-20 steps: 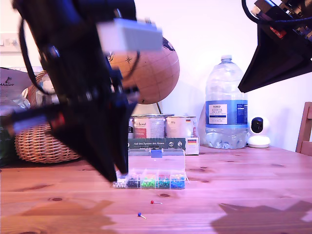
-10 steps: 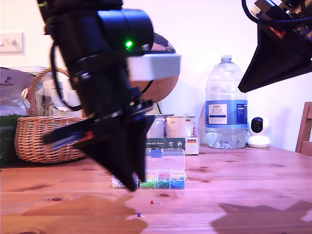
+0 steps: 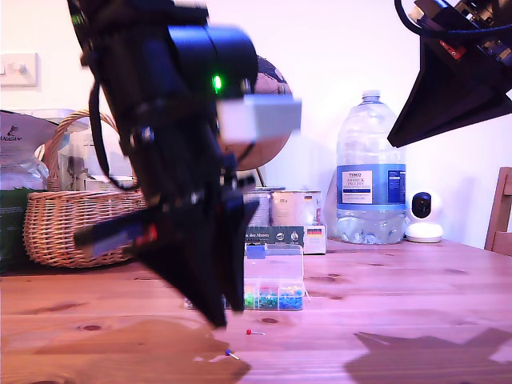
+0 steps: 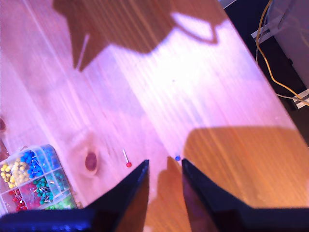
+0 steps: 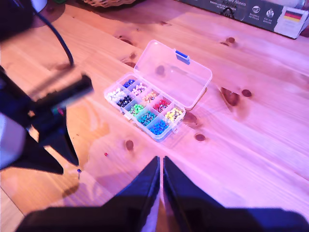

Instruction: Sort the loose pins on the table into their correct compartments

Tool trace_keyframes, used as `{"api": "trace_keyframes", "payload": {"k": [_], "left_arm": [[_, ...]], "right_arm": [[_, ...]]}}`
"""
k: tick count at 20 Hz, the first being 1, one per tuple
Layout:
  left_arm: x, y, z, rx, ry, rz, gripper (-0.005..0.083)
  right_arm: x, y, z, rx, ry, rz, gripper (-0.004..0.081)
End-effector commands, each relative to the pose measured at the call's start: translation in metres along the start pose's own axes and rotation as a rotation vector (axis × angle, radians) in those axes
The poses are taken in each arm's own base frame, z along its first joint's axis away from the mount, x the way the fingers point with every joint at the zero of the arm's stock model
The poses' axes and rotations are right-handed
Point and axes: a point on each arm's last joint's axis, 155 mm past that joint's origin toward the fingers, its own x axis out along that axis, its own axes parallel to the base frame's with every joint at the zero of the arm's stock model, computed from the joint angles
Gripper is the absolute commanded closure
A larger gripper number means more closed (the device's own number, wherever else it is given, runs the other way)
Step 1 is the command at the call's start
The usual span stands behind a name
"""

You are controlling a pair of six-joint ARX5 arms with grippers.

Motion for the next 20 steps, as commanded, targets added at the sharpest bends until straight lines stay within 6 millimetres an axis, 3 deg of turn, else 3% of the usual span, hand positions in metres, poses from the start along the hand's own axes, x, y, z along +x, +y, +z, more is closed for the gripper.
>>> {"api": "trace_keyframes", "payload": {"k": [1, 7, 11, 20], "left_arm": [[0.005, 0.005, 0.001, -0.007, 0.001, -0.007, 0.0589], [0.005, 0.008, -0.003, -0.019, 0.002, -0.009, 0.0589], [0.009, 0.004, -0.005, -0.019, 0.009, -0.031, 0.0589], [0.015, 0.0, -0.003, -0.019, -0.006, -0.053, 0.059]], "right_arm": [[0.003, 0.002, -0.006, -0.001, 0.012, 0.007, 0.0783], [0.003, 0.002, -0.006, -0.001, 0.011, 0.009, 0.0783], [0.002, 0.017, -0.008, 0.003, 0.019, 0.089, 0.0783], [-0.011, 0.057, -0.054, 0.022, 0.201, 0.308, 0.0783]]}}
